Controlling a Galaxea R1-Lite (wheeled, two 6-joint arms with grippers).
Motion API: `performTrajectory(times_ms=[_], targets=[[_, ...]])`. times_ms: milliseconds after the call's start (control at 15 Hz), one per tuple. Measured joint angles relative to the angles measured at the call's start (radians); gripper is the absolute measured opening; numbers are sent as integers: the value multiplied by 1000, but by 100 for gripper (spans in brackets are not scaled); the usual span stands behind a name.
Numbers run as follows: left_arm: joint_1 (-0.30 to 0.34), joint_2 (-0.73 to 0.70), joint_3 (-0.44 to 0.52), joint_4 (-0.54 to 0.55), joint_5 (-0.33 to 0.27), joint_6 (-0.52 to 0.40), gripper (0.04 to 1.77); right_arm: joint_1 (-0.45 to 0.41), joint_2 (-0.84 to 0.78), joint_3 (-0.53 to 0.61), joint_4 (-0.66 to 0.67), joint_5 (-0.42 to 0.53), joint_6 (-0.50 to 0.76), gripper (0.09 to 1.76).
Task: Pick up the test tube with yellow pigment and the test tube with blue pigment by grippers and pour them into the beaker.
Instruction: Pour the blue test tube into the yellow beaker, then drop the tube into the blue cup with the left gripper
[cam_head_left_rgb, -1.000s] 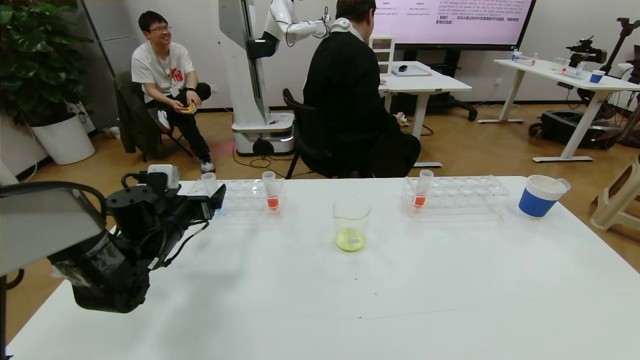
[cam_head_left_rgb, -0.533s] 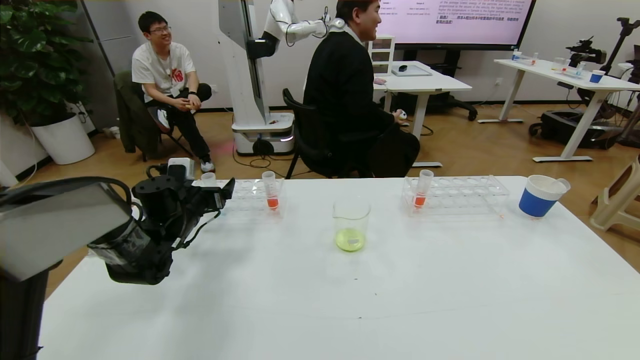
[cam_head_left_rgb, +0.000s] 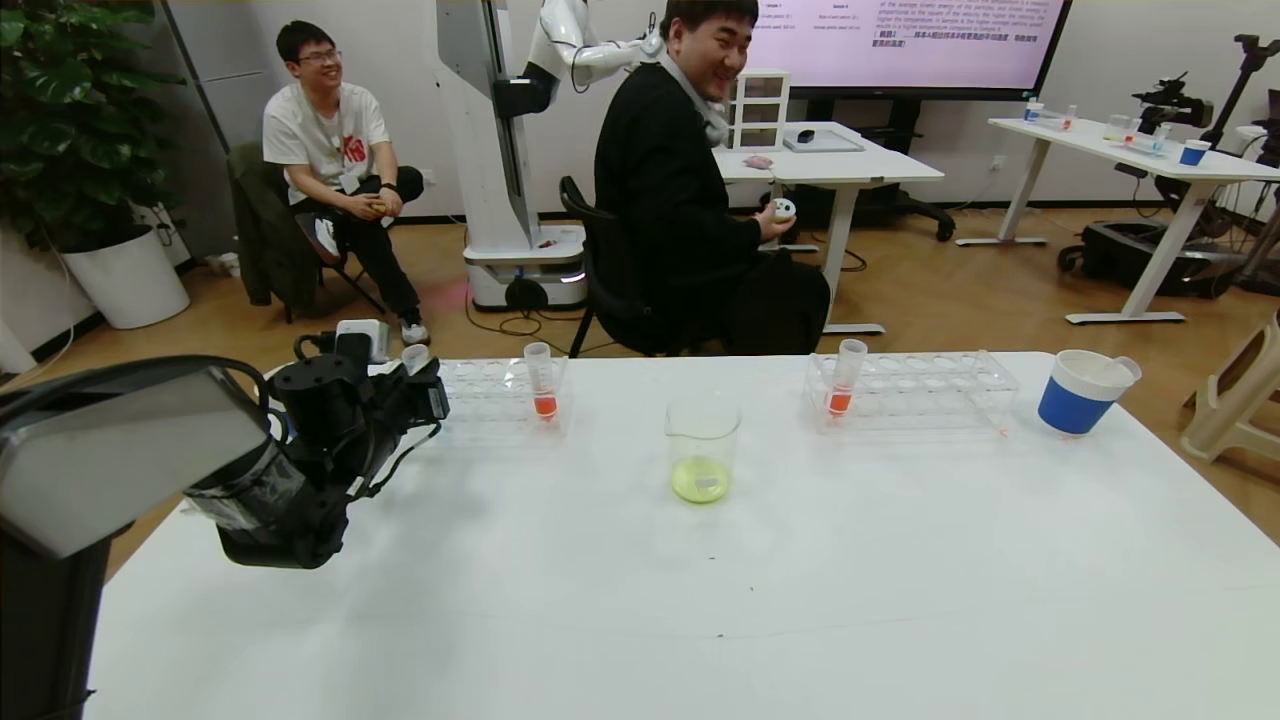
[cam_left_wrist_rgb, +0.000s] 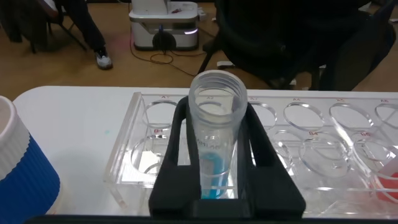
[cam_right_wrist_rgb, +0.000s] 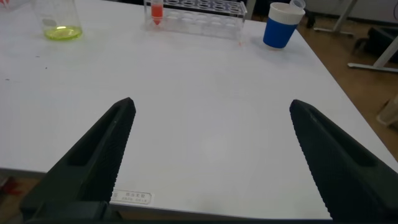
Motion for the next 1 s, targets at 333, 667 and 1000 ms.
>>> performTrajectory(times_ms=[333,667,1000], targets=[[-12,-18,-6,20,4,-4,50,0,0,0,0,0,0,173],[-26,-144,-55,238,24,-1,50,0,0,0,0,0,0,173],[-34,-262,-109,380,20,-4,50,0,0,0,0,0,0,173]])
